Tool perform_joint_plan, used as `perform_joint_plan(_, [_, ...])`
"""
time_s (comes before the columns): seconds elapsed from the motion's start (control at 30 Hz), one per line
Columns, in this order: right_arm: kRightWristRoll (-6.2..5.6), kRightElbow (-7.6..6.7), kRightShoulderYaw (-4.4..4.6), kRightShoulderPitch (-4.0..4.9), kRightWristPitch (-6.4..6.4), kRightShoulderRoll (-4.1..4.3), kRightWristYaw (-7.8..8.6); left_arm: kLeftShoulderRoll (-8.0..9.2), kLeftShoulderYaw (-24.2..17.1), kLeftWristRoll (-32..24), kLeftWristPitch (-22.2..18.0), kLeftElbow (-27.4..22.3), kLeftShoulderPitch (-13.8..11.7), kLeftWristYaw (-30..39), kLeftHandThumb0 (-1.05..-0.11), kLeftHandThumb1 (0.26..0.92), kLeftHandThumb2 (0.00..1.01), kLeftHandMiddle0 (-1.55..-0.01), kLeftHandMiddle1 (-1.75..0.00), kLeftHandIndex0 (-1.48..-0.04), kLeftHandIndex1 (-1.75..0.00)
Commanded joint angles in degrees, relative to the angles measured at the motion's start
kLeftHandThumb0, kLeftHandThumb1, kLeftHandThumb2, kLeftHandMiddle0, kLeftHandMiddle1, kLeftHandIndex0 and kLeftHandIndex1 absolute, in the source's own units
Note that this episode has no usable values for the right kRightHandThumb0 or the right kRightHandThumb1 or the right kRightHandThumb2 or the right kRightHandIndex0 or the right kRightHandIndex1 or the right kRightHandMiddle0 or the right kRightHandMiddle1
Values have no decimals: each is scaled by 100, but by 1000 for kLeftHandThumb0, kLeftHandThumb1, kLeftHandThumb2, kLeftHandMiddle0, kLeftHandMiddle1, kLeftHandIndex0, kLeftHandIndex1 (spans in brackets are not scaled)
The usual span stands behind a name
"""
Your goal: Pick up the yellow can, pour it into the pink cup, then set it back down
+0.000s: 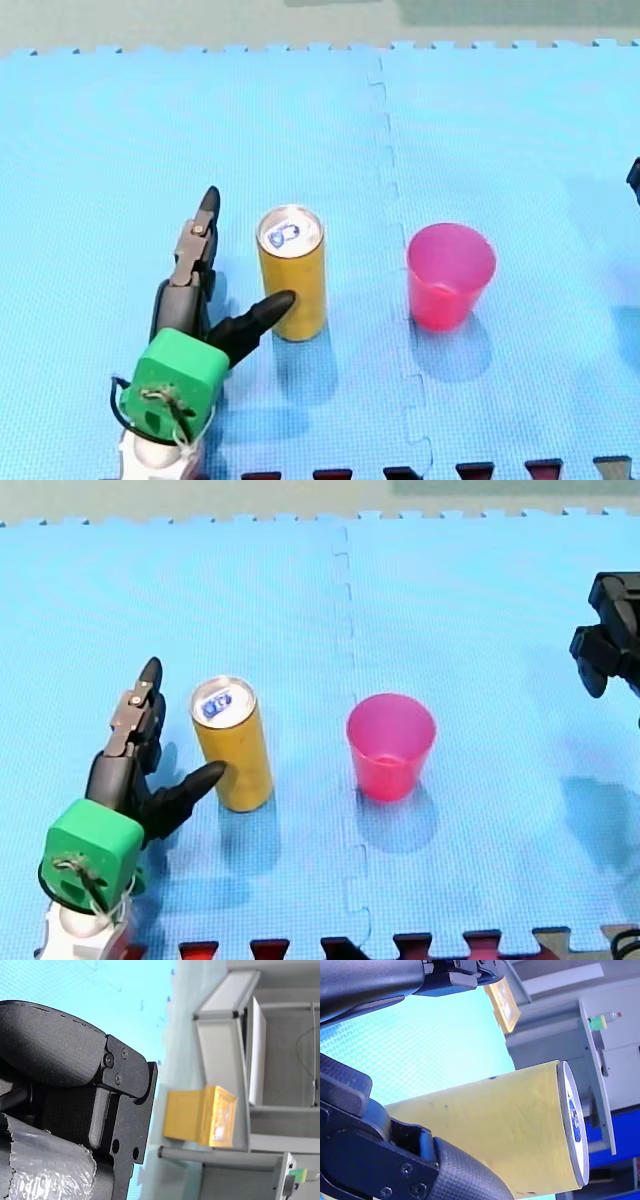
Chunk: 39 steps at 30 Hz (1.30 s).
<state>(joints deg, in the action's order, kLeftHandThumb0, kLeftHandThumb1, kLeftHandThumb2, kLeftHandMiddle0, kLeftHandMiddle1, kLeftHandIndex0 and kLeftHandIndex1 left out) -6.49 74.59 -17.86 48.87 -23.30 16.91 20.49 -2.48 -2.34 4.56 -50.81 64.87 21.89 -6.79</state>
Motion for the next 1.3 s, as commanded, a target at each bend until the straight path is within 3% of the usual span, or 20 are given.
perform_joint_plan(0.0, [-19, 4, -20, 15, 7, 21, 4, 32, -16, -3, 17, -68, -38, 20, -1048, 868, 16, -58, -3, -94, -1])
perform_joint_plan(0.4, [39, 11, 18, 23, 45, 2, -94, 38, -22, -80, 72, -247, -175, 203, -1048, 891, 18, -61, -4, -103, -5])
perform_joint_plan(0.8, [61, 8, 47, 34, 67, -13, -144, 25, -159, -470, 213, -337, -218, 906, -1048, 888, 8, -75, -10, -113, -7])
perform_joint_plan(1.27, [70, 3, 58, 17, 68, 0, -164, 191, -171, -552, 46, -486, -372, 1537, -1048, 907, 12, -106, -20, -118, -5])
